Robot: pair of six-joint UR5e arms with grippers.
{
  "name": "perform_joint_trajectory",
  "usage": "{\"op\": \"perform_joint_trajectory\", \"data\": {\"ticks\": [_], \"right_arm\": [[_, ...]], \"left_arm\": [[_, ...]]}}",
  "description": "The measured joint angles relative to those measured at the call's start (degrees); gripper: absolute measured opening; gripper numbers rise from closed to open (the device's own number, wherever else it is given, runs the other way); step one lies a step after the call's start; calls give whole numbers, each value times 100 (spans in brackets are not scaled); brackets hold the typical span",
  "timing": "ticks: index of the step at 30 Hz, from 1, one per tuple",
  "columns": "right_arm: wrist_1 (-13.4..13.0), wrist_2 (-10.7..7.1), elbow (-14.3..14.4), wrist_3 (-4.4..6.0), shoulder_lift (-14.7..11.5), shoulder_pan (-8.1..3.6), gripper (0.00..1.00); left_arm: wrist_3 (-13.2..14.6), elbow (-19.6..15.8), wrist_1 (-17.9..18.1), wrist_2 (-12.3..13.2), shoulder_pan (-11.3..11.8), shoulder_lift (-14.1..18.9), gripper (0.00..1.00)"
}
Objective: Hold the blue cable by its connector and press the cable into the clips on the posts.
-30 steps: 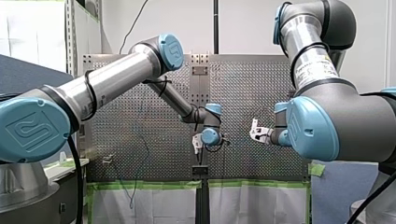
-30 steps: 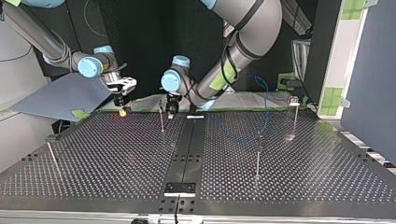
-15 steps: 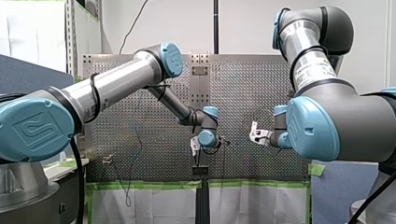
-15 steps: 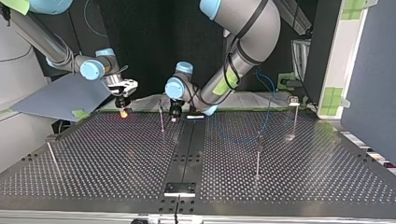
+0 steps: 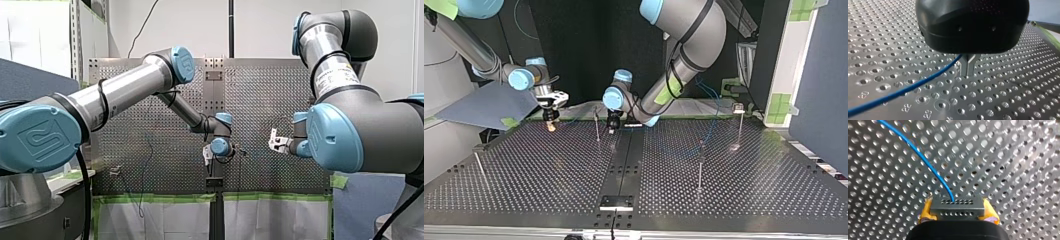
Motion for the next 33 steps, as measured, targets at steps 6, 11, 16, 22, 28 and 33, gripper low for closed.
{"op": "perform_joint_trajectory", "data": {"ticks": [6, 11, 16, 22, 28, 33], "right_arm": [[12, 231, -103, -24, 37, -32, 0], [46, 318, -160, -33, 65, -30, 0], [55, 324, -166, -31, 75, -30, 0], [93, 313, -168, -30, 79, -26, 0], [116, 268, -168, -29, 80, -19, 0], [129, 260, -168, -30, 84, -13, 0]], "left_arm": [[-8, 1, -66, -25, 28, 0, 0], [-5, 1, -106, -33, 46, 0, 0], [60, 1, -141, -42, 58, 0, 0], [283, 1, -204, -165, 44, 6, 73], [557, 1, -382, -427, -15, 8, 100], [755, 1, -627, -700, -55, 12, 100]]}}
